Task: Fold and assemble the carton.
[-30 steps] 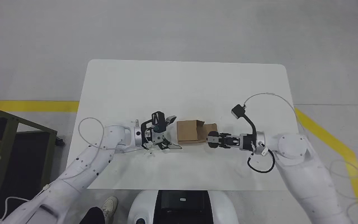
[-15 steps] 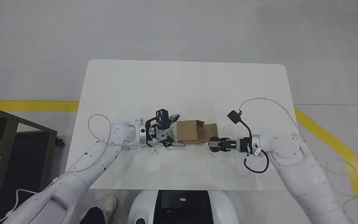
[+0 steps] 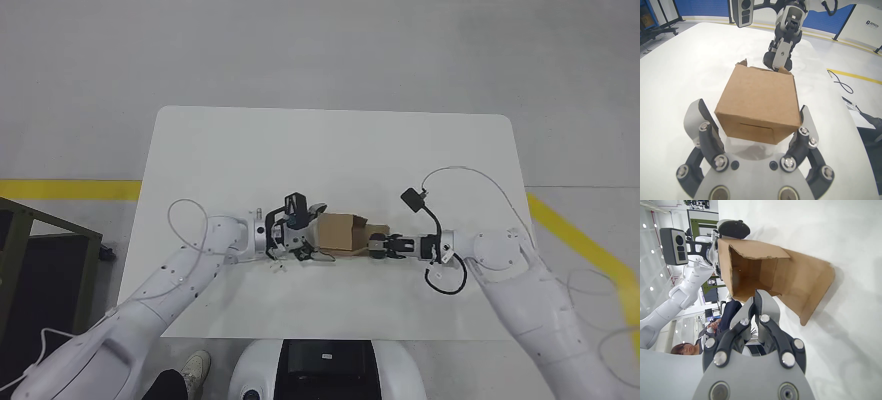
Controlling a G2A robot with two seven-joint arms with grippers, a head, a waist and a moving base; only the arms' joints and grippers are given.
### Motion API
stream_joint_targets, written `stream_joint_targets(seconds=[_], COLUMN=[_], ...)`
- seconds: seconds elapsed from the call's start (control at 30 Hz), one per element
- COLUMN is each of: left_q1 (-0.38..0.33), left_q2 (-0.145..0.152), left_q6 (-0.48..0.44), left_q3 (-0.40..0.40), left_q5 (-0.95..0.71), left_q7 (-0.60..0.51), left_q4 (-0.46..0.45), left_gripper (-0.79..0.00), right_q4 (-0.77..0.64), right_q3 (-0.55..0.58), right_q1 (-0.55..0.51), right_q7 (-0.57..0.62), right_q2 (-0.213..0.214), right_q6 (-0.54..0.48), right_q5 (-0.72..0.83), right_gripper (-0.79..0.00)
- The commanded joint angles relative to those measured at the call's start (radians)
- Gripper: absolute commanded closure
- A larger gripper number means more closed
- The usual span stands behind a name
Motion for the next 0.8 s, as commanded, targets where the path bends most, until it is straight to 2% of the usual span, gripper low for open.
stream_joint_targets(seconds=[0.0,0.33,0.43,0.53,0.77], left_q1=[-0.002,-0.001,0.001,0.003,0.012], left_q2=[-0.003,-0.012,-0.013,-0.013,-0.011], left_q6=[-0.001,-0.006,-0.005,-0.005,-0.004], left_q3=[0.0,-0.008,-0.013,-0.021,-0.038], left_q5=[0.006,0.033,0.04,0.044,0.056], left_q7=[0.005,0.025,0.028,0.03,0.031], left_q4=[0.004,0.012,0.014,0.015,0.003], left_gripper=[-0.785,-0.785,-0.785,-0.785,-0.785], right_q4=[0.009,0.071,0.076,0.037,-0.153], right_q3=[-0.017,-0.079,-0.059,-0.015,0.07], right_q1=[0.011,0.069,0.069,0.041,-0.084], right_q7=[-0.009,-0.041,-0.066,-0.054,0.013], right_q2=[-0.005,-0.028,-0.023,-0.008,0.03], right_q6=[-0.001,0.03,0.038,0.055,0.11], right_q5=[0.002,0.014,-0.007,-0.027,-0.092], right_gripper=[0.0,0.0,0.0,0.0,0.0])
